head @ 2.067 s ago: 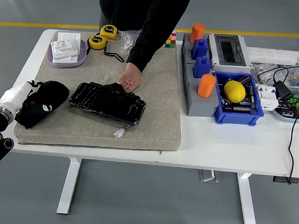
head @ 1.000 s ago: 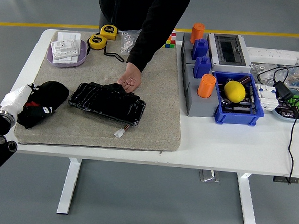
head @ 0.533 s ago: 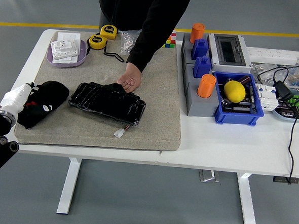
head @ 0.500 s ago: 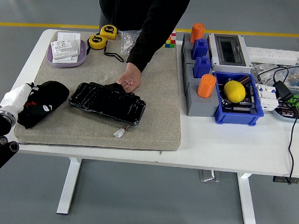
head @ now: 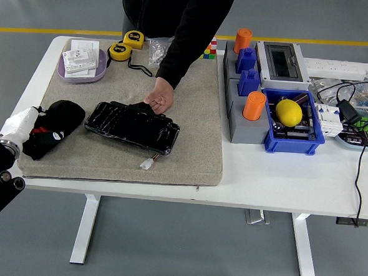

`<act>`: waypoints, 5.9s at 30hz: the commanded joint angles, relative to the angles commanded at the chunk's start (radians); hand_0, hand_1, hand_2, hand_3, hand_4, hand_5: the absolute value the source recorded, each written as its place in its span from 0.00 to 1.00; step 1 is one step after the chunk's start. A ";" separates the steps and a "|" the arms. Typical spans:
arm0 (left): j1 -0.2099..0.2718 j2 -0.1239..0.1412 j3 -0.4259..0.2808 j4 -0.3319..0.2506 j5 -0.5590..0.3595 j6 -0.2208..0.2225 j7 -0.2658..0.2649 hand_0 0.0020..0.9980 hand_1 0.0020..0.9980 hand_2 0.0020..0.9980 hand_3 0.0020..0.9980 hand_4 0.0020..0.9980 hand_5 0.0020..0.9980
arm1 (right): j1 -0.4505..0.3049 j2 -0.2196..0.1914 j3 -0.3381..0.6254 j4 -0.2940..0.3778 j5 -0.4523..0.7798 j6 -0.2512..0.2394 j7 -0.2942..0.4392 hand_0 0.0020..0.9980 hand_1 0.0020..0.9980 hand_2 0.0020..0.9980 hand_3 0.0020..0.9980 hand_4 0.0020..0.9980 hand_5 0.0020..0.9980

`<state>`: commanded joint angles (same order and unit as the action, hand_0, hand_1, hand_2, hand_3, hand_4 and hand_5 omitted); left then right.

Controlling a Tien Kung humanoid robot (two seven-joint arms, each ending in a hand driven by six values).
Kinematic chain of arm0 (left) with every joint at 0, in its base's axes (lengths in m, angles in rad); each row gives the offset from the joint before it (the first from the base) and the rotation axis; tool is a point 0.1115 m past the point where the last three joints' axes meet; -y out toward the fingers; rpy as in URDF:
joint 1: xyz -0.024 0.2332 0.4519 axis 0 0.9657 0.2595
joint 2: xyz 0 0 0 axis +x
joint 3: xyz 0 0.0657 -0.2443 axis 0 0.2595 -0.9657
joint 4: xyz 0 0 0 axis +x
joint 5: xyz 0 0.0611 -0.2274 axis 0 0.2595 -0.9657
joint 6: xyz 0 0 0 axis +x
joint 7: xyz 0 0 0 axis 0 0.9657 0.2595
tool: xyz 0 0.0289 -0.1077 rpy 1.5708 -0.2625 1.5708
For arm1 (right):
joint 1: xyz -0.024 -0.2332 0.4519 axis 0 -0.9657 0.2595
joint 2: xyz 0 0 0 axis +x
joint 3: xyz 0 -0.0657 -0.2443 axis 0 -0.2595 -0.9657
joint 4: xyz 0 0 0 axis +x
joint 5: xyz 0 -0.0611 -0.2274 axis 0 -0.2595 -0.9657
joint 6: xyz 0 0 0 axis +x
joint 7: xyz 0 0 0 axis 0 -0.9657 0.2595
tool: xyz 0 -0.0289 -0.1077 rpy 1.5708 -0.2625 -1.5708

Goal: Pick the rag up,wipe the panel,place it on the desk

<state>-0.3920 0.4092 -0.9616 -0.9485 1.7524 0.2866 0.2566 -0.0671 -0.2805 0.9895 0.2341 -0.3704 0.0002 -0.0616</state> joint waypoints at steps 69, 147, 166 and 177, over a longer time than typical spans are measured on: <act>0.023 0.004 -0.036 -0.155 -0.086 0.125 -0.003 0.31 0.15 0.34 0.40 0.36 0.00 | -0.002 -0.003 -0.013 0.001 0.013 0.000 0.000 0.74 0.70 0.70 0.61 1.00 0.53; -0.144 -0.168 0.371 -0.196 0.054 0.143 0.117 0.26 0.14 0.33 0.41 0.37 0.00 | 0.012 -0.016 -0.029 -0.019 0.028 0.018 0.004 0.74 0.70 0.70 0.61 1.00 0.53; -0.184 -0.200 0.471 -0.236 0.087 0.135 0.176 0.26 0.14 0.33 0.41 0.38 0.00 | 0.015 -0.017 -0.035 -0.025 0.038 0.021 0.004 0.74 0.70 0.70 0.61 1.00 0.53; -0.190 -0.206 0.478 -0.267 0.111 0.134 0.202 0.25 0.14 0.33 0.41 0.38 0.00 | 0.016 -0.015 -0.048 -0.026 0.050 0.022 0.004 0.74 0.70 0.70 0.61 1.00 0.53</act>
<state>-0.5820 0.2032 -0.4839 -1.2158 1.8631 0.4204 0.4586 -0.0512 -0.2956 0.9414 0.2078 -0.3203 0.0222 -0.0571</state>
